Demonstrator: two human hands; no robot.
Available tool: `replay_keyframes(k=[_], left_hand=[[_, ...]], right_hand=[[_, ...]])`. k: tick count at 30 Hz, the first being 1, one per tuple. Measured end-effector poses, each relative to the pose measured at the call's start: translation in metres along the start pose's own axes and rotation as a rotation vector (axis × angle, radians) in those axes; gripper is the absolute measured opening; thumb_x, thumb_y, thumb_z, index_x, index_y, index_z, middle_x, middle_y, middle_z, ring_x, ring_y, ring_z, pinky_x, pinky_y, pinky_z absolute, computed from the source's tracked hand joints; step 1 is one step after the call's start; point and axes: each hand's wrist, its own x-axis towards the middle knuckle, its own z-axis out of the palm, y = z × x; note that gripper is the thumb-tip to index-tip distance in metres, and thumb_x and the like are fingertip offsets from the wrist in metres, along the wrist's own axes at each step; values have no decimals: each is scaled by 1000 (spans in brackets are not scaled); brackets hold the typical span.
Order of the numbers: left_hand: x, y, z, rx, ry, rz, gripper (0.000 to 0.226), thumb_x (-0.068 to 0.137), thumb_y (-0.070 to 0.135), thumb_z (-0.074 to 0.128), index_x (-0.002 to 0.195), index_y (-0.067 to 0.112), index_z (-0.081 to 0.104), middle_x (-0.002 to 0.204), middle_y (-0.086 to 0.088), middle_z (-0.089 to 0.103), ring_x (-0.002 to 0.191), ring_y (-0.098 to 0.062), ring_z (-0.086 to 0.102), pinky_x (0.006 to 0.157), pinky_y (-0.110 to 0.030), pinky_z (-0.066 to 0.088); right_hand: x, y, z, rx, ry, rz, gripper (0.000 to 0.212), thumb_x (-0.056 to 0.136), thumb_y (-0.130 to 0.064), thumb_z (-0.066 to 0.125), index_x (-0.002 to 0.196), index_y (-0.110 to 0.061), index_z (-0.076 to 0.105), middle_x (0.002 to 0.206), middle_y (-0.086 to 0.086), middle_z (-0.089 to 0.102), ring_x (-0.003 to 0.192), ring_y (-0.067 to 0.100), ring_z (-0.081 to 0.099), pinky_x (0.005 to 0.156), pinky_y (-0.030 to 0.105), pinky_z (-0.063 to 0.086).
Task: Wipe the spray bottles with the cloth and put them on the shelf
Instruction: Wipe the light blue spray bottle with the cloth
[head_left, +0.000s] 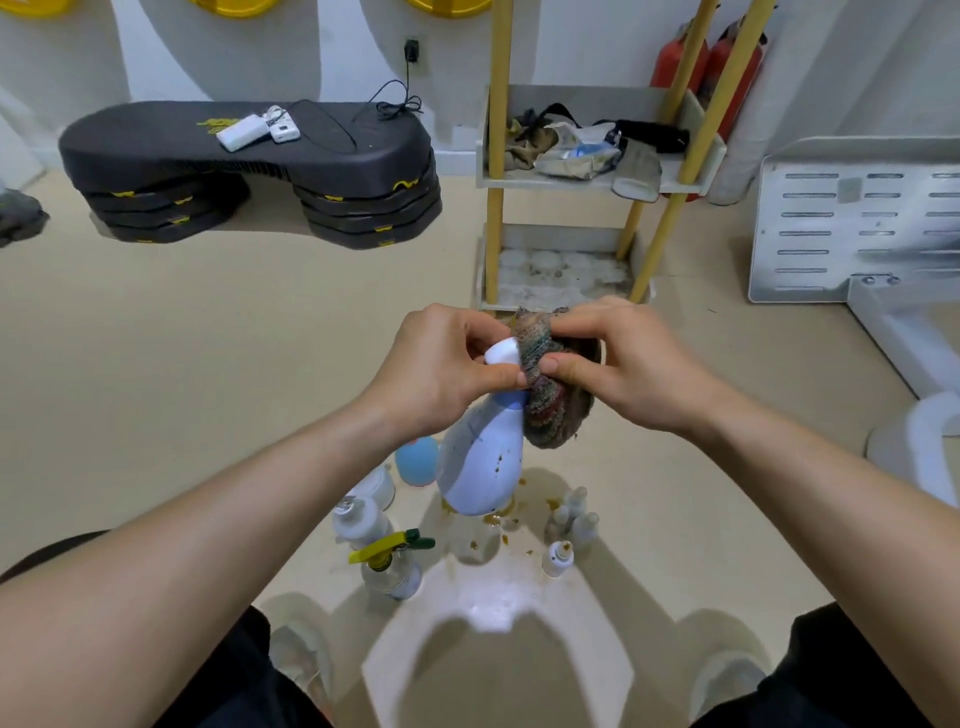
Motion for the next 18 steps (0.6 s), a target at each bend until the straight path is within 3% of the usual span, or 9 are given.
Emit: replay_keyframes(k=[3,6,8,10,11,14,18], left_hand=[[5,0,2,124,-47,61,19,70,27,90,82,17,79,67,2,71,59,-10,52,58,-28,43],[7,-1,4,179,-90,99,16,72,26,87,83,18,79,60,8,67,56,-3,49,53,-21,37],[7,0,5,168,-87,110,12,73,29,87,83,30,79,59,11,67,57,-3,54,53,-20,39],[9,2,4,145,-41,97,15,72,35,87,74,40,73,64,5,70,64,-14,61,61,-32,49],[11,2,4,126,-13,78,14,71,36,87,73,37,73,67,3,72,67,-17,63,65,-37,51],[10,3,3,54,22,29,17,69,34,90,79,35,76,76,15,75,67,2,64,66,-23,50],[8,4,0,28,59,-25,21,70,34,90,75,41,71,71,23,70,63,9,61,59,-8,42]], right_hand=[[0,1,2,12,-12,-12,18,90,-42,64,73,-37,59,70,-11,59,74,15,51,71,37,45],[-1,2,10,66,45,62,9,84,-41,77,85,-35,70,72,-15,62,71,9,52,68,36,47],[0,5,11,128,88,131,14,81,-43,80,83,-37,68,69,-16,62,68,5,55,64,32,46],[3,7,9,219,97,163,13,83,-39,79,80,-41,67,71,-20,66,71,-2,59,66,25,45],[5,8,7,280,114,174,12,84,-37,78,79,-42,68,73,-21,68,72,-3,61,69,23,45],[10,20,-1,432,198,243,13,83,-31,76,73,-35,71,69,-16,70,69,2,62,70,29,48],[7,31,-14,488,335,382,17,82,-18,83,73,-23,69,66,-5,62,64,9,56,65,28,46]])
